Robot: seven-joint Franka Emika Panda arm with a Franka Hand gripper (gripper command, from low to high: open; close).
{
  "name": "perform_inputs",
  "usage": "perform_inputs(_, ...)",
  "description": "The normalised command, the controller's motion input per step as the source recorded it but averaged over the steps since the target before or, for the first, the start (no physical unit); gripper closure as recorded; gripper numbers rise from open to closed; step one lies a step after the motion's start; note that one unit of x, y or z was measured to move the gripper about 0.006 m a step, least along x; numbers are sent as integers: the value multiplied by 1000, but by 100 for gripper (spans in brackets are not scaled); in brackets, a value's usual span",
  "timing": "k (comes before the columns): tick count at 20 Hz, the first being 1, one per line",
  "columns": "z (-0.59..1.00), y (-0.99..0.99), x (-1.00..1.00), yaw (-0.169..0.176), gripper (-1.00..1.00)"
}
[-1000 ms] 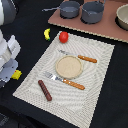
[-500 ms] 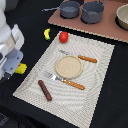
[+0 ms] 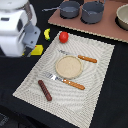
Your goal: Interact with the objects in diverse but meaningful ways.
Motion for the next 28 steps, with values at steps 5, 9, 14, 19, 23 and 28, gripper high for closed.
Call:
perform_inputs(5,345,410,835,-39,100)
perform_inputs(9,306,399,804,-50,100)
perform_inputs(14,239,430,766,-51,100)
perform_inputs(19,183,421,740,-68,100)
perform_inputs(23,131,434,723,-69,100)
perform_inputs(28,70,451,710,-65,100)
